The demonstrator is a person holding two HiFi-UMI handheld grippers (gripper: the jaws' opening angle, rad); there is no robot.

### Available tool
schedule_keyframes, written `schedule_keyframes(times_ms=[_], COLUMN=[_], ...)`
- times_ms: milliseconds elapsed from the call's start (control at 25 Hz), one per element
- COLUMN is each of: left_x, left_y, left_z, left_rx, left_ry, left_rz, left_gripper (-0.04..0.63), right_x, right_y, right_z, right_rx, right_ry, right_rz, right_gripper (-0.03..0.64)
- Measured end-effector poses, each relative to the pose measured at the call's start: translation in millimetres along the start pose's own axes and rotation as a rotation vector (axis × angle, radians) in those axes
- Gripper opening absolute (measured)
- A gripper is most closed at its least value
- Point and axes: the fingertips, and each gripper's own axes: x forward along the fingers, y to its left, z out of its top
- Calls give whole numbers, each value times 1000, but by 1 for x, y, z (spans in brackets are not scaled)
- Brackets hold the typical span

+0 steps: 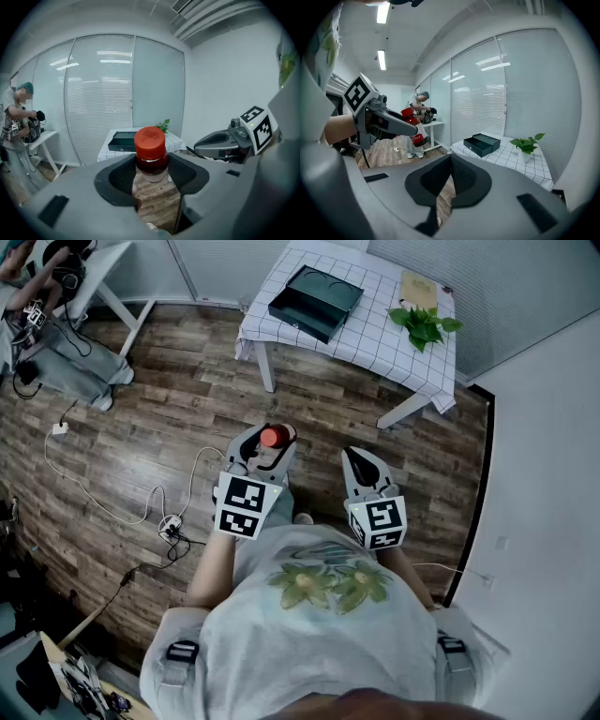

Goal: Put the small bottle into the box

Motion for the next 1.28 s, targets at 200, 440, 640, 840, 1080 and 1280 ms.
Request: schedule_keyframes(times_ms=[200, 440, 640, 840, 1080, 1280], left_x=[13, 34, 49, 61, 78, 101], left_y=[28, 65, 86, 102, 112, 120], left_z=[15, 29, 37, 41, 41, 48], left_rx=[12, 19, 37, 47, 29, 38], left_ry=[-5, -10, -10, -20, -19, -2], left_rz=[-4, -14, -36, -57, -81, -97], left_gripper=[221, 221, 221, 221, 221, 221], right_x=[30, 73, 98, 114, 128, 142], right_y=[-4, -13, -19, -28, -41, -68], right_z=[15, 40, 52, 54, 54, 58], right_rx=[-1, -11, 21, 30, 36, 59], right_ry=[0, -23, -44, -57, -44, -45], right_rz=[0, -17, -46, -84, -111, -150], right_gripper=[8, 8, 8, 8, 8, 8])
